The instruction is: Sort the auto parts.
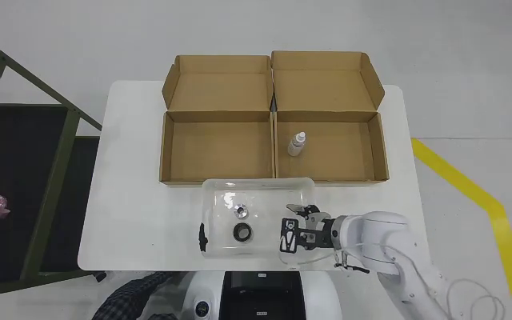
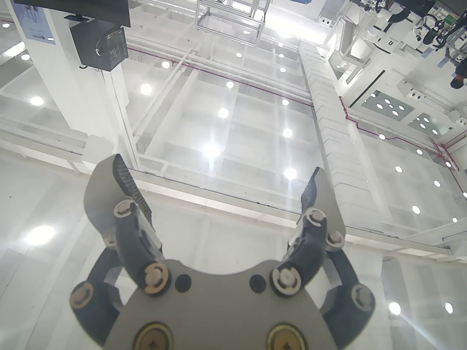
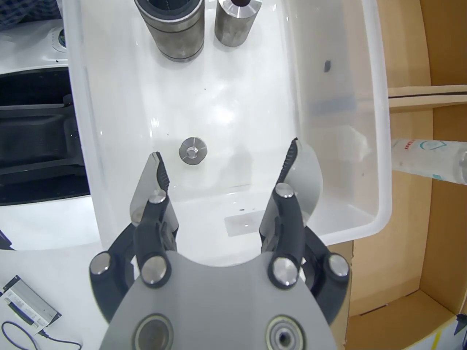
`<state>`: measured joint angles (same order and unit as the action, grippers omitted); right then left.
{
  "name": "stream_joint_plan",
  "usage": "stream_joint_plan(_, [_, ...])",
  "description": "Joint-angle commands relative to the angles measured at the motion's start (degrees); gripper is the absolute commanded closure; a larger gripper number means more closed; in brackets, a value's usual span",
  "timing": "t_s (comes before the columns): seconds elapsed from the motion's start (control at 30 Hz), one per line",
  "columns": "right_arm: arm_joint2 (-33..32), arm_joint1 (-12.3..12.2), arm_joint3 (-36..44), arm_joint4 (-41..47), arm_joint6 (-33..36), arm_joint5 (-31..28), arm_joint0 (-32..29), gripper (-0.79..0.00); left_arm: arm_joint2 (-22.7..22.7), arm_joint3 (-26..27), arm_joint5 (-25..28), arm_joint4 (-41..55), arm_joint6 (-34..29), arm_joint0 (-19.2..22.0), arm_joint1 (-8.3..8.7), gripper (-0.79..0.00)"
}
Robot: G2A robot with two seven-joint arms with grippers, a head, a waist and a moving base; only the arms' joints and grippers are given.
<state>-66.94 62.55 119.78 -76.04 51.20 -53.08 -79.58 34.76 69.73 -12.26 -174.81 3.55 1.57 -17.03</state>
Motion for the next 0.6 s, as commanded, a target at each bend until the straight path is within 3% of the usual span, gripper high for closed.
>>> stream_joint_plan(0.0, [0.9,-0.2,-0.4,-0.3,0.2,0.2,0.5,-0.511,0.0,0.0,0.0,0.0,0.0,0.0,0.0,-0.785])
stream_joint_plan(0.57, [8.9,-1.8,-4.1,-0.1,2.2,2.2,5.3,-0.489,0.0,0.0,0.0,0.0,0.0,0.0,0.0,-0.785])
